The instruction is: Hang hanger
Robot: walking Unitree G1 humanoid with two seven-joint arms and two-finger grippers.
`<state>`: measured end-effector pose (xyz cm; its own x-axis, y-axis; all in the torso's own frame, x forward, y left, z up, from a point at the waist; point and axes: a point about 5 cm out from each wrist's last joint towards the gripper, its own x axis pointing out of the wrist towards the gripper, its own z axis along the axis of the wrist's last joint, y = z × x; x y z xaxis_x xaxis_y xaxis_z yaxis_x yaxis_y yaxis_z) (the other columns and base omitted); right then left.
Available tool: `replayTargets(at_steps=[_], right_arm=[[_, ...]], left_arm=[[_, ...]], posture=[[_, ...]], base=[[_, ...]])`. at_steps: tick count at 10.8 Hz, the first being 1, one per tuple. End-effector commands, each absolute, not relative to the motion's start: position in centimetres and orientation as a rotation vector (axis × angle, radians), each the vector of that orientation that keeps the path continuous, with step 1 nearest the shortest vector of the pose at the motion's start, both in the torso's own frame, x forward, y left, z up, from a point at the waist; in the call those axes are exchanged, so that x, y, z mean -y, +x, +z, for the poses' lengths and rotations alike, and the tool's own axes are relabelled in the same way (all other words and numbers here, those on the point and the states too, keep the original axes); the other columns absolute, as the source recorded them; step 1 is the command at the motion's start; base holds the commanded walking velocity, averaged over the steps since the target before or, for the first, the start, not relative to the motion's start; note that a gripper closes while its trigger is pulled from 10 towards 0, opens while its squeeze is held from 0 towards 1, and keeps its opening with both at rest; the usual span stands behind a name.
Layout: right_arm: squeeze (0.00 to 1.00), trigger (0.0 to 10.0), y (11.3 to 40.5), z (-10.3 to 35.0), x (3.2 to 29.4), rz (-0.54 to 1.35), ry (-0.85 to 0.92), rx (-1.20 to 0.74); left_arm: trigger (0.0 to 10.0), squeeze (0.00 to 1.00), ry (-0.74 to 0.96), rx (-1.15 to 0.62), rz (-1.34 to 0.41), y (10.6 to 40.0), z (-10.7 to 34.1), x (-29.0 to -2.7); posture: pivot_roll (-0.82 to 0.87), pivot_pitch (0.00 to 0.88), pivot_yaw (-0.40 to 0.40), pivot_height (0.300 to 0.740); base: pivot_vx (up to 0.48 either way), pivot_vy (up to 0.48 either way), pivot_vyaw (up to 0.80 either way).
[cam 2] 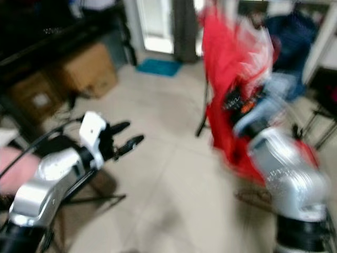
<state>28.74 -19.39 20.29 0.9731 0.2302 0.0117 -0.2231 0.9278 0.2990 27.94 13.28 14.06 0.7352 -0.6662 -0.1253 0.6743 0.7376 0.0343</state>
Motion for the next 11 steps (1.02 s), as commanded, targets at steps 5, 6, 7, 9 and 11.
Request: replayTargets(at_steps=[5,6,7,9,11], right_arm=[[0.0,10.0,27.6,11.2,18.6,-0.074,0.272,-0.274],[0.0,10.0,27.6,11.2,18.1,-0.077,0.27,-0.272],[0.0,10.0,27.7,10.9,17.5,-0.089,0.27,-0.256],[0.0,10.0,27.6,10.7,17.1,-0.081,0.24,-0.239],[0.0,10.0,27.6,10.6,16.5,-0.049,0.223,-0.23]], left_arm=[[10.0,0.0,0.162,-0.108,-0.501,29.8,13.1,-13.8],[10.0,0.0,0.155,-0.101,-0.475,30.1,13.2,-13.8],[10.0,0.0,0.122,-0.075,-0.446,30.4,13.4,-13.8],[10.0,0.0,0.094,-0.058,-0.474,30.4,13.5,-13.3],[10.0,0.0,0.092,-0.086,-0.471,30.4,13.2,-13.5]], posture=[[-0.14,0.0,0.114,0.74],[-0.14,0.0,0.114,0.74],[-0.14,0.0,0.113,0.74],[-0.13,0.0,0.111,0.74],[-0.13,0.0,0.106,0.74]], base=[[0.0,0.0,-0.32],[0.0,0.0,-0.8],[0.0,0.0,-0.8],[0.304,0.0,-0.8],[0.362,0.0,0.0]])
